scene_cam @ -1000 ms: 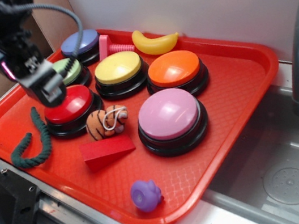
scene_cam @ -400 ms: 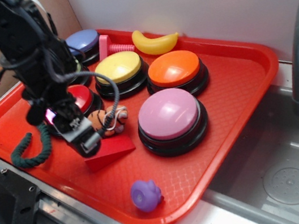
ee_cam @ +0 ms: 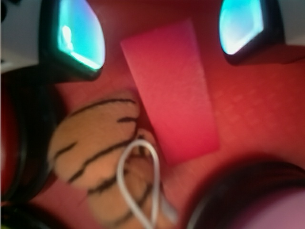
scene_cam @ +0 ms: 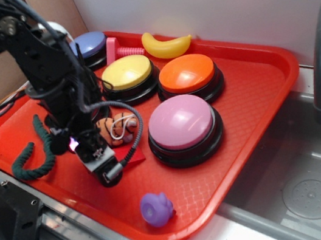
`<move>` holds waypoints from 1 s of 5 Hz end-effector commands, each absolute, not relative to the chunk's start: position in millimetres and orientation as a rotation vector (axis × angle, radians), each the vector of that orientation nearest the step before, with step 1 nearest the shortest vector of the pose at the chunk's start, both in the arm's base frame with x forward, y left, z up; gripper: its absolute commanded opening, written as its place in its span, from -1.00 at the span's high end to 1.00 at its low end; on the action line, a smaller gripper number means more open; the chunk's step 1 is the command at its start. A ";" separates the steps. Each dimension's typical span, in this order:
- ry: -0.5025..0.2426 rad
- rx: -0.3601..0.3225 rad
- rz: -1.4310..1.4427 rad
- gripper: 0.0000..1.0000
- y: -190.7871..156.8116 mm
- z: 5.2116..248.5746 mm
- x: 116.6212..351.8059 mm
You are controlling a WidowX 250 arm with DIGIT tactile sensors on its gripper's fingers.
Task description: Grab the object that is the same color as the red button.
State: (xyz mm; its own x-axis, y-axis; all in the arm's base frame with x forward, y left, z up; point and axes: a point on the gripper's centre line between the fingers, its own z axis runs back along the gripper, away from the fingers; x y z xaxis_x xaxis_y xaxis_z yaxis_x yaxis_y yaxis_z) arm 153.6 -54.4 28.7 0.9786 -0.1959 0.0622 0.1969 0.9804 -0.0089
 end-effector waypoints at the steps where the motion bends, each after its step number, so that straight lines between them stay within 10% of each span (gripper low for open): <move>1: -0.067 -0.025 -0.199 -1.00 -61.2 18.3 157.7; 2: -0.063 -0.002 -0.193 0.68 -62.9 17.8 157.1; 3: -0.076 -0.001 -0.182 1.00 -62.5 21.3 157.0; 5: -0.111 -0.074 -0.015 1.00 -59.5 79.6 155.2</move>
